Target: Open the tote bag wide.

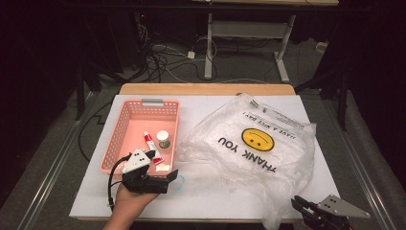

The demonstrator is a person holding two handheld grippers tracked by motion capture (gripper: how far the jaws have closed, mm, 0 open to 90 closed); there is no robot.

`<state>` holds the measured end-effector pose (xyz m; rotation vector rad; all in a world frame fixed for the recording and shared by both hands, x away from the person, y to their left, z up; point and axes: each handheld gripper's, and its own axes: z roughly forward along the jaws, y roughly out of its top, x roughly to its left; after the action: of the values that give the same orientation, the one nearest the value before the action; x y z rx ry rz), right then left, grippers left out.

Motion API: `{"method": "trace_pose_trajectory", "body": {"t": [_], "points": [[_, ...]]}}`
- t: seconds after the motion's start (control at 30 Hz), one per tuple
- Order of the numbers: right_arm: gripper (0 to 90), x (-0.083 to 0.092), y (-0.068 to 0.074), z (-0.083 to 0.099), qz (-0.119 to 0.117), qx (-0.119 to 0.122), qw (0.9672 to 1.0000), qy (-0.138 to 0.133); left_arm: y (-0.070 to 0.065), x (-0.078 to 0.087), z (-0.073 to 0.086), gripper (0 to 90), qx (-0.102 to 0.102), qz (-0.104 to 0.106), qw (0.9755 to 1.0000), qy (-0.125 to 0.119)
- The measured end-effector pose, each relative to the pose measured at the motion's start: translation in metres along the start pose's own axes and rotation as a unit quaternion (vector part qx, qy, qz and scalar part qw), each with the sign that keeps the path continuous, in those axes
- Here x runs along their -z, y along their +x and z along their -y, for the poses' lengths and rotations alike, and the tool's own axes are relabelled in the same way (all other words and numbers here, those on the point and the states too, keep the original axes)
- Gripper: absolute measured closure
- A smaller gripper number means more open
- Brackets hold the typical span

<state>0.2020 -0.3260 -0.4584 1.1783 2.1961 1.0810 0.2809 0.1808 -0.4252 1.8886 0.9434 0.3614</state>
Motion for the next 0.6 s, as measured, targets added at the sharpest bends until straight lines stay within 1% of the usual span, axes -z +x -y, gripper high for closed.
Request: {"method": "trace_pose_trajectory", "body": {"t": [0.03, 0.07, 0.1, 0.13, 0.2, 0.23, 0.27, 0.33, 0.37, 0.4, 0.43, 0.47, 0.5, 0.53, 0.57, 0.6], "points": [[75.0, 0.000, 0.000, 0.000, 0.000, 0.000, 1.0000, 0.000, 0.000, 0.000, 0.000, 0.0, 0.000, 0.000, 1.0000, 0.000], [72.5, 0.003, -0.002, -0.002, -0.001, -0.002, 0.9999, -0.012, 0.000, 0.000, 0.000, 0.0, 0.000, -0.001, 1.0000, -0.001], [65.3, 0.009, -0.005, -0.006, -0.003, -0.014, 0.9992, -0.039, 0.001, 0.001, 0.000, 0.0, 0.000, 0.000, 1.0000, -0.002], [62.4, 0.011, -0.006, -0.008, -0.005, -0.019, 0.9985, -0.051, 0.002, 0.002, 0.000, 0.0, 0.003, -0.002, 1.0000, -0.002], [55.6, 0.011, -0.009, -0.015, -0.009, -0.017, 0.9973, -0.071, 0.002, 0.002, 0.000, 0.0, 0.004, 0.000, 1.0000, -0.001], [50.3, 0.008, -0.011, -0.020, -0.008, -0.015, 0.9969, -0.076, 0.002, 0.002, 0.000, 0.0, 0.004, 0.000, 1.0000, -0.001], [50.3, 0.008, -0.011, -0.020, -0.008, -0.015, 0.9969, -0.076, 0.002, 0.002, 0.001, 0.0, 0.003, 0.000, 1.0000, -0.001], [39.2, 0.001, -0.016, -0.029, -0.005, -0.016, 0.9957, -0.091, 0.002, 0.001, 0.001, 0.0, 0.001, 0.001, 1.0000, 0.000], [28.6, -0.009, -0.021, -0.040, -0.009, -0.013, 0.9953, -0.096, 0.002, 0.001, 0.001, 0.0, 0.002, 0.004, 1.0000, 0.000], [24.9, -0.015, -0.023, -0.046, -0.008, -0.013, 0.9951, -0.097, 0.002, 0.001, 0.001, 0.0, 0.001, 0.007, 1.0000, 0.000], [24.9, -0.015, -0.023, -0.046, -0.008, -0.013, 0.9951, -0.097, 0.002, 0.000, 0.001, 0.0, 0.001, 0.007, 1.0000, 0.000], [21.5, -0.021, -0.026, -0.051, -0.007, -0.016, 0.9946, -0.102, 0.002, 0.000, 0.001, 0.0, 0.002, 0.008, 1.0000, -0.002], [14.4, -0.031, -0.031, -0.062, -0.005, -0.025, 0.9935, -0.111, 0.002, 0.001, 0.001, 0.0, 0.004, 0.009, 0.9999, -0.005], [14.4, -0.031, -0.031, -0.062, -0.005, -0.025, 0.9935, -0.111, 0.003, 0.001, 0.001, 0.0, 0.008, 0.011, 0.9999, -0.009], [6.5, -0.042, -0.035, -0.073, -0.008, -0.028, 0.9937, -0.108, 0.004, 0.002, 0.001, 0.0, 0.009, 0.012, 0.9998, -0.010], [3.4, -0.047, -0.037, -0.078, -0.006, -0.028, 0.9938, -0.108, 0.005, 0.002, 0.001, 0.0, 0.007, 0.011, 0.9999, -0.010]]}}
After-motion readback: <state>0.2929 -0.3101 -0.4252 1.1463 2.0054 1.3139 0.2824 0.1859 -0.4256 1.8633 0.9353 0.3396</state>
